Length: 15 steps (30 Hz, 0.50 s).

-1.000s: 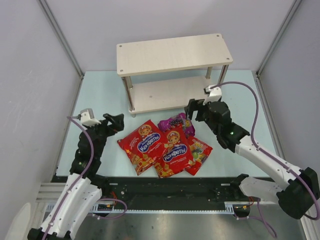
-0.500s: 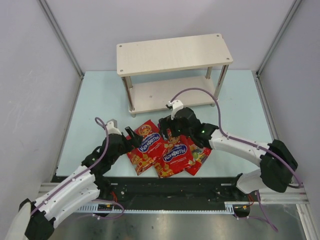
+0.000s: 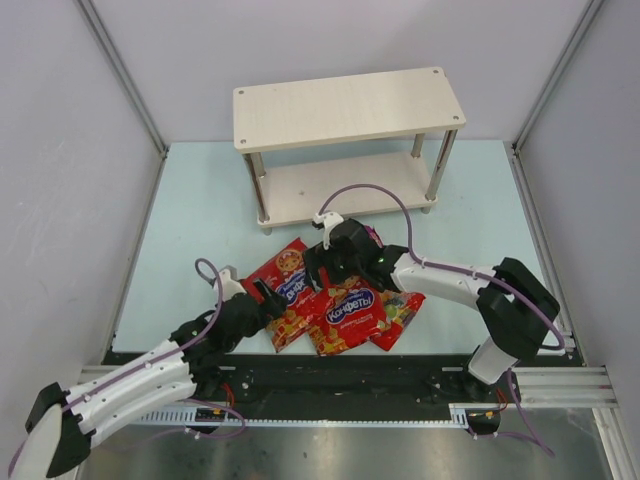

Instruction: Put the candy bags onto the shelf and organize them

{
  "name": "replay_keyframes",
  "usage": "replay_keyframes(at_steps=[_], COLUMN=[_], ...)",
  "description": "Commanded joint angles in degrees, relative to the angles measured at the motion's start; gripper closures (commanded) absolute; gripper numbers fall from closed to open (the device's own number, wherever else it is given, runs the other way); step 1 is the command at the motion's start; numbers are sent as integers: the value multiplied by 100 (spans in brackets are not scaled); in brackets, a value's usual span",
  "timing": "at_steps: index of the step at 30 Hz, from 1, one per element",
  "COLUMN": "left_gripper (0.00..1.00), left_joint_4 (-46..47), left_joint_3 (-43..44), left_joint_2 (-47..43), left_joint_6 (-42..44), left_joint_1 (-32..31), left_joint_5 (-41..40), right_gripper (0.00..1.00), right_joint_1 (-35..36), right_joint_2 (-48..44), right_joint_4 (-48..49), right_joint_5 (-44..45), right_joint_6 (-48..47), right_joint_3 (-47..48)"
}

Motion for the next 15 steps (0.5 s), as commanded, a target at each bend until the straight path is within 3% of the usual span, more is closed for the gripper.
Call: replay_keyframes(at_steps=[1, 6, 10, 15], left_gripper=[1, 0, 0, 0], left_joint_4=[88, 370, 659, 696], left_joint_3=[-157, -323, -455, -491], left_joint_2=[166, 298, 377, 482], left_joint_6=[-649, -755, -790, -895], left_joint_1=[-288, -367, -376, -455], left_joint_5=[-232, -232, -153, -144], right_gripper=[7, 10, 26, 37], right_joint_1=[55, 55, 46, 46], right_joint_2=[241, 487, 593, 628], right_joint_4=[135, 179, 135, 73], right_joint_5=[-108, -187, -275, -337], right_joint_6=[137, 172, 181, 216], right_joint_3=[228, 228, 228, 228])
